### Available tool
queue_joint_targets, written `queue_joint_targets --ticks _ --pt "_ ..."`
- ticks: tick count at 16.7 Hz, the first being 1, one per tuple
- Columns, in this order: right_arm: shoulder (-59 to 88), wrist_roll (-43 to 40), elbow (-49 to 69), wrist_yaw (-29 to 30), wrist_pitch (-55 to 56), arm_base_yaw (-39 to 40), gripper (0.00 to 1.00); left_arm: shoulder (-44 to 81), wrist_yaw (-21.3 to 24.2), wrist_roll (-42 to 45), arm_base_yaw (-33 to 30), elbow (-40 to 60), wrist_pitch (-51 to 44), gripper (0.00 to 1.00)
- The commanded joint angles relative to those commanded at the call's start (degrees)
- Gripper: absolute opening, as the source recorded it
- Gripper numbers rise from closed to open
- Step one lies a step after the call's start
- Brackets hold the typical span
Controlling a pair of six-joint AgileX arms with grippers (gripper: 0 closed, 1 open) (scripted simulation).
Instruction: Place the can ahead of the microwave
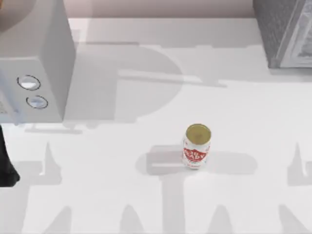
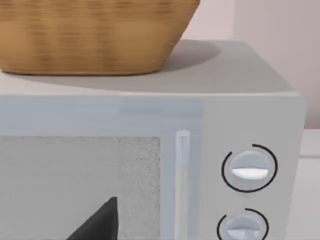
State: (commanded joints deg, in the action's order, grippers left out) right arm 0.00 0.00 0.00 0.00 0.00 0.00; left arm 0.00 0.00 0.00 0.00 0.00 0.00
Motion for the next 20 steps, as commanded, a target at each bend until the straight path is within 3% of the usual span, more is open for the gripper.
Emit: queue_joint_targets --ticks 5,9,14,20 --pt "0.0 0.0 0.0 0.0 0.0 0.0 1.0 2.4 0.0 0.0 -1.0 2.6 -1.6 1.0" --pt "0.0 0.0 0.0 0.0 0.0 0.0 1.0 11.7 -0.3 -0.2 -4.5 12.3 -7.7 1.0" --pt "0.0 0.0 0.0 0.0 0.0 0.0 1.0 31.3 -0.8 -0.7 -11.6 31.9 -20.2 1.0" --pt "0.0 0.0 0.0 0.0 0.0 0.0 1.0 62.8 -0.9 -1.3 -22.8 62.2 -39.4 1.0"
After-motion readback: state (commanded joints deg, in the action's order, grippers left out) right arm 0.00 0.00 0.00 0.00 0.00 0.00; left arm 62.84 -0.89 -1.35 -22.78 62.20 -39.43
